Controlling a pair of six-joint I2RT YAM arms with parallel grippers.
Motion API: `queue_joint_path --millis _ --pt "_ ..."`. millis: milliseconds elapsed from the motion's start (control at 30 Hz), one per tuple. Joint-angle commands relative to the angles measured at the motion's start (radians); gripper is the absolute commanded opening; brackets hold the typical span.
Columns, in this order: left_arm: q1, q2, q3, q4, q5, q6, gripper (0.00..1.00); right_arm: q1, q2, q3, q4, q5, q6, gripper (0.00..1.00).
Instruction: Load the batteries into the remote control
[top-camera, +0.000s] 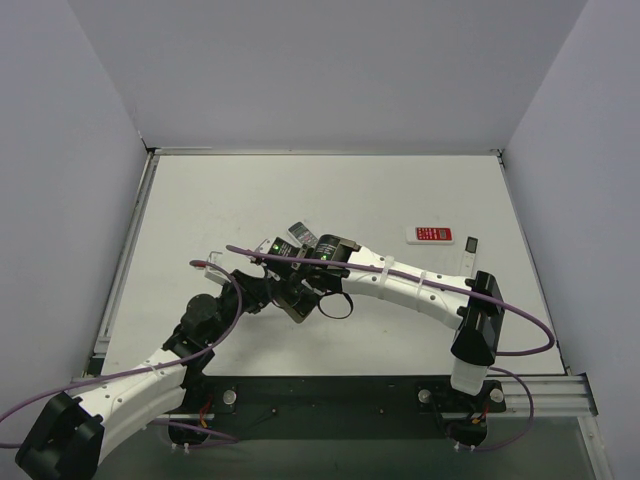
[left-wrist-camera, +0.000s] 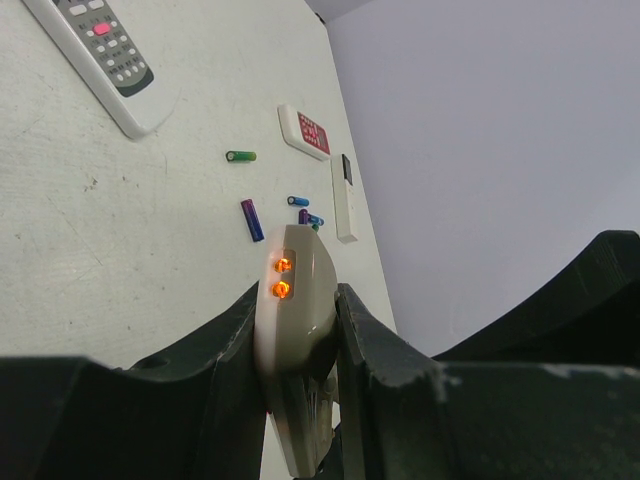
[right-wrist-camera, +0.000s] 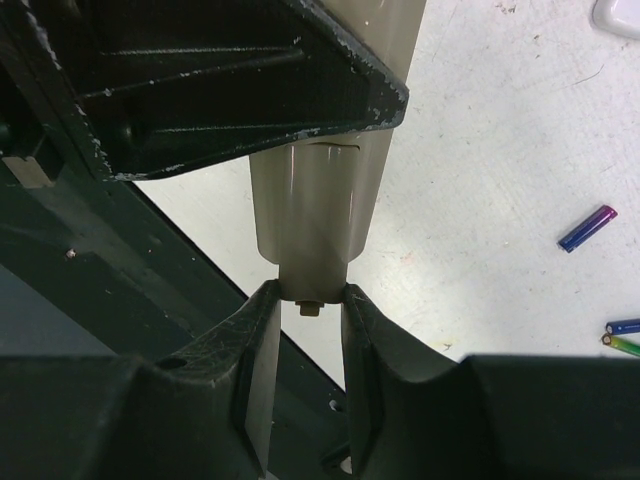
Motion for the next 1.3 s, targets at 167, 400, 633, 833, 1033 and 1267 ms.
queue_joint_path --millis 167,400,633,833,1033,1267 --pt "-0.014 -0.005 0.021 0.100 0.001 -0.048 0.00 0.006 0.020 0.033 0.019 0.042 0.039 0.00" --pt "-0.015 0.000 0.021 0.126 0.005 -0.068 0.00 0.007 0.020 0.033 0.030 0.032 0.028 0.06" --pt "-0.015 -0.007 0.018 0.130 0.008 -0.082 0.00 0.007 0.021 0.028 0.030 0.042 0.017 0.13" --pt "-0.015 -0.007 0.009 0.121 -0.007 -0.104 0.00 0.006 0.020 0.027 0.030 0.038 0.011 0.19" --pt "-0.015 -0.007 0.003 0.112 -0.018 -0.119 0.00 0.007 0.023 0.024 0.030 0.032 0.007 0.23" --pt "-0.015 -0.011 -0.007 0.101 -0.027 -0.137 0.00 0.007 0.018 0.024 0.030 0.025 0.002 0.34"
